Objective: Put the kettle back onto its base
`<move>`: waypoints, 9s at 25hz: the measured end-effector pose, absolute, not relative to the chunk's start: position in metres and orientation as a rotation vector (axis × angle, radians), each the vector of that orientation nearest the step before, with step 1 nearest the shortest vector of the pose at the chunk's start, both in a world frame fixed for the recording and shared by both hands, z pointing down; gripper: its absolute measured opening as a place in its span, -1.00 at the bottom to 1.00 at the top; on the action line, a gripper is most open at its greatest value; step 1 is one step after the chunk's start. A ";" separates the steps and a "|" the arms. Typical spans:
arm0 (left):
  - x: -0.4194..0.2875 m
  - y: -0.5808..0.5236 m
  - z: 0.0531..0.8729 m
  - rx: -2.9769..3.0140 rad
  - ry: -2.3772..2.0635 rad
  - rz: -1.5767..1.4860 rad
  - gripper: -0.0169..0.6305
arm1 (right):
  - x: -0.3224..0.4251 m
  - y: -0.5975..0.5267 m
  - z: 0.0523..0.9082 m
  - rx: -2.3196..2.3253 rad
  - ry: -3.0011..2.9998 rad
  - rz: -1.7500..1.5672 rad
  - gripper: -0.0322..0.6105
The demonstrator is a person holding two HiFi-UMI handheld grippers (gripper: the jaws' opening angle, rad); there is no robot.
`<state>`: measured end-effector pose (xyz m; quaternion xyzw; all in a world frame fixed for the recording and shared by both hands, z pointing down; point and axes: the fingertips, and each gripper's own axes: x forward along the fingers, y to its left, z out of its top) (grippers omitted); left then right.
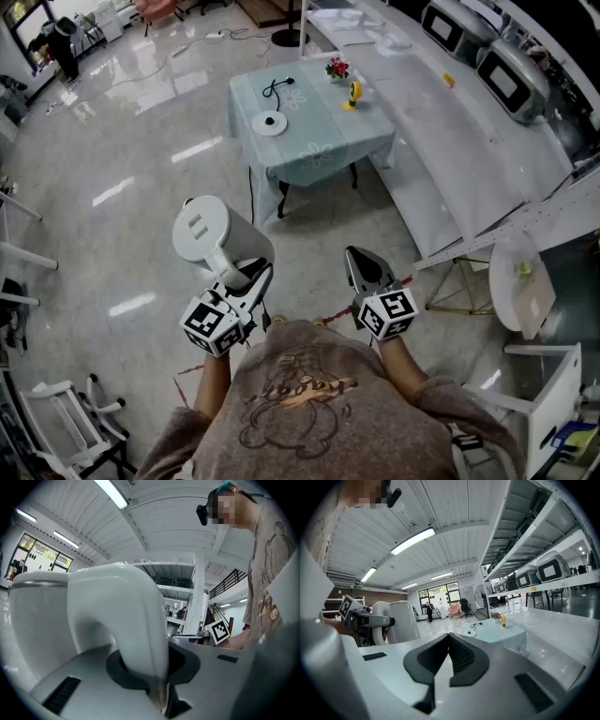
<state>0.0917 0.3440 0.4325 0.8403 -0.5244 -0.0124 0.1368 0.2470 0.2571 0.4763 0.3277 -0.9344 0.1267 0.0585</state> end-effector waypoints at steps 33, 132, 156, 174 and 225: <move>-0.010 0.287 0.456 2.481 -1.448 -0.045 -0.72 | 0.141 0.210 0.494 1.035 -2.808 0.355 -0.91; -0.076 -0.237 0.617 2.688 -1.122 0.386 -0.70 | 0.106 -0.191 0.527 1.443 -2.436 0.533 -0.91; -0.075 -0.210 0.647 2.713 -1.101 0.593 -0.56 | 0.085 -0.174 0.531 1.363 -2.486 0.525 -0.90; -0.145 -0.178 0.587 2.593 -1.270 0.549 -0.19 | 0.032 -0.190 0.530 1.126 -2.636 0.470 -0.91; -0.234 -0.121 0.468 2.186 -2.009 0.122 -0.88 | 0.007 -0.195 0.475 1.054 -2.801 0.273 -0.91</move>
